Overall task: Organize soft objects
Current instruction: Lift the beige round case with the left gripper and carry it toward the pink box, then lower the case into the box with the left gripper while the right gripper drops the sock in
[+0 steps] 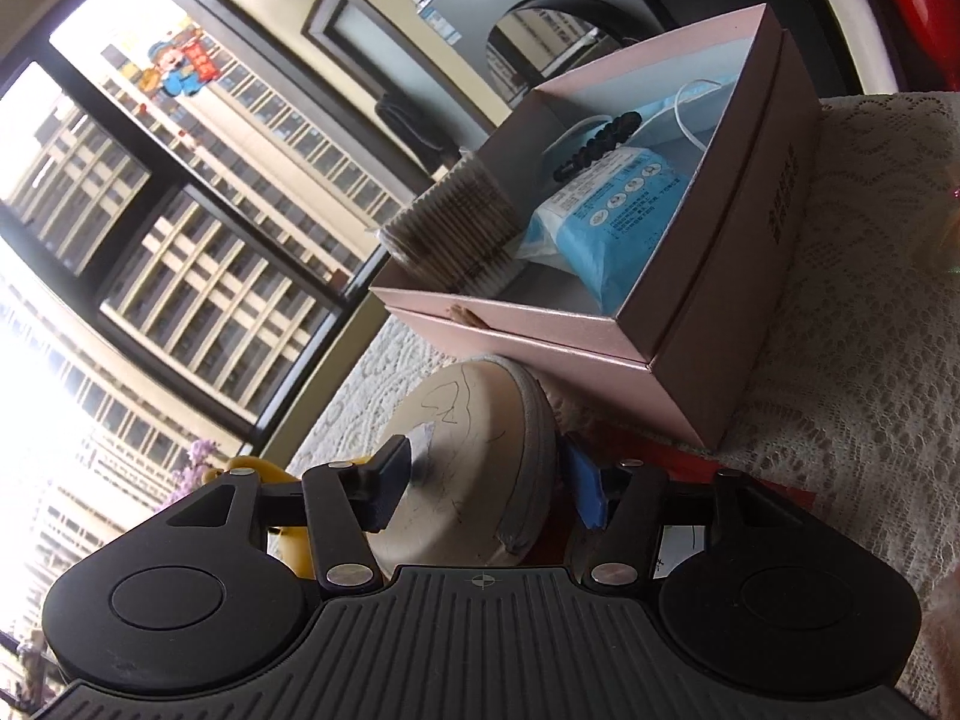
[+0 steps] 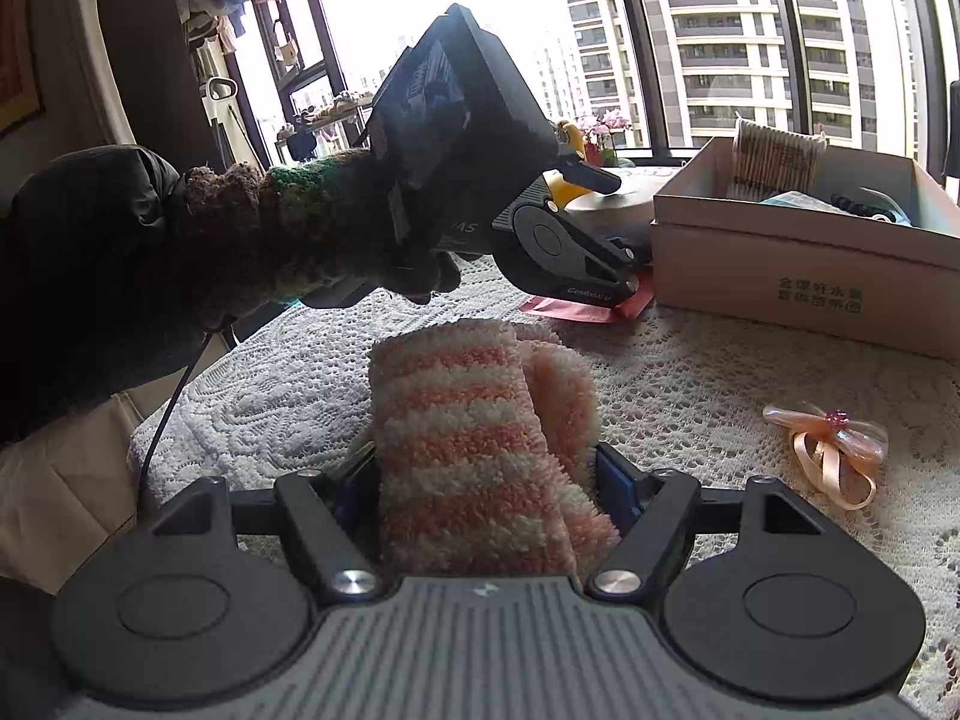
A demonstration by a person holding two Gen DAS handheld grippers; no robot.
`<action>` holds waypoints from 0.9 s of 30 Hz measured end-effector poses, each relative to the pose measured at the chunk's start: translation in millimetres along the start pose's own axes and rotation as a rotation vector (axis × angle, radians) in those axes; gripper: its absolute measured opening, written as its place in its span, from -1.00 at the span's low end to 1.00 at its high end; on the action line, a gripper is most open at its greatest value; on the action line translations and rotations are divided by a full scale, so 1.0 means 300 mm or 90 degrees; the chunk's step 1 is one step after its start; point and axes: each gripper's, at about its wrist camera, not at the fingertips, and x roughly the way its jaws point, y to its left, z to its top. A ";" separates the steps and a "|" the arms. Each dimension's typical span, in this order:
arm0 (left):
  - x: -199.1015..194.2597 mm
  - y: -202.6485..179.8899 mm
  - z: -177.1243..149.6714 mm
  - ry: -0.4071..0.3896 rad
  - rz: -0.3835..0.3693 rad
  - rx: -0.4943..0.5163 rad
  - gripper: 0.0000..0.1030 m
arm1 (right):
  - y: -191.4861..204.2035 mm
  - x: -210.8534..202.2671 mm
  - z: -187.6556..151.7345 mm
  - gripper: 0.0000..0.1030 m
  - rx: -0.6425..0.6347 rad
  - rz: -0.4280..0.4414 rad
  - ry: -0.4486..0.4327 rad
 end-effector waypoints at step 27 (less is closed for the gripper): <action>0.052 0.178 -0.014 -0.030 0.057 -0.213 -0.07 | 0.010 0.012 0.007 0.44 -0.013 -0.018 0.013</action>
